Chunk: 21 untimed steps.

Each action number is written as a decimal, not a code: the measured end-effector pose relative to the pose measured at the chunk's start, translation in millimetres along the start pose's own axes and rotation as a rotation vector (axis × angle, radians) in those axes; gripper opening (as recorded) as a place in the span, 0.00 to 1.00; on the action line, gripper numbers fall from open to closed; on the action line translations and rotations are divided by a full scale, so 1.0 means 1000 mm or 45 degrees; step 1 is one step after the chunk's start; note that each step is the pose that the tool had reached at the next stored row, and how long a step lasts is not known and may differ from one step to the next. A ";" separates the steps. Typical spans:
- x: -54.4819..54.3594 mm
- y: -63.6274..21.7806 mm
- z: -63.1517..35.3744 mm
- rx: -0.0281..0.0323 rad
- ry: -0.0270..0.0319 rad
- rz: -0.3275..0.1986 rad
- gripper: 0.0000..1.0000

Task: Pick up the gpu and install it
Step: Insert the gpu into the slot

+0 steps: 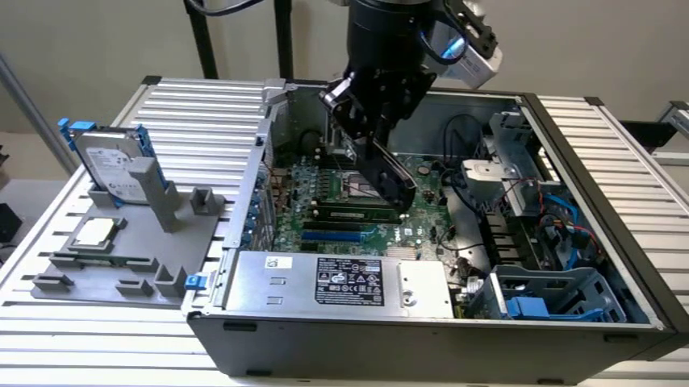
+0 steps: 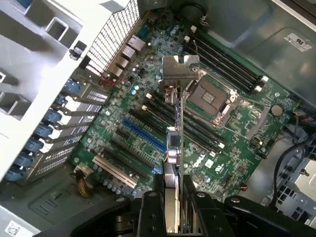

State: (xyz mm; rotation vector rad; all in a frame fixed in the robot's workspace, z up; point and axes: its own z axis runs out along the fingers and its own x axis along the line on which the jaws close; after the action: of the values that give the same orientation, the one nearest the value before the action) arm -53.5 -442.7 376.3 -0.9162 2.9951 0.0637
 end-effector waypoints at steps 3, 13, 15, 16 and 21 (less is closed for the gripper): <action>0.000 -0.0001 0.0025 -0.0014 0.0026 -0.070 0.00; 0.000 -0.0004 0.0107 -0.0061 0.0110 -0.301 0.00; 0.000 -0.0004 0.0123 -0.0070 0.0126 -0.347 0.00; 0.000 -0.0005 0.0131 -0.0075 0.0135 -0.369 0.00; 0.000 -0.0006 0.0172 -0.0098 0.0176 -0.485 0.00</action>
State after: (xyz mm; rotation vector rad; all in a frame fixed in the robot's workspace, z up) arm -53.5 -442.8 359.1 -1.4710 2.7740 0.0653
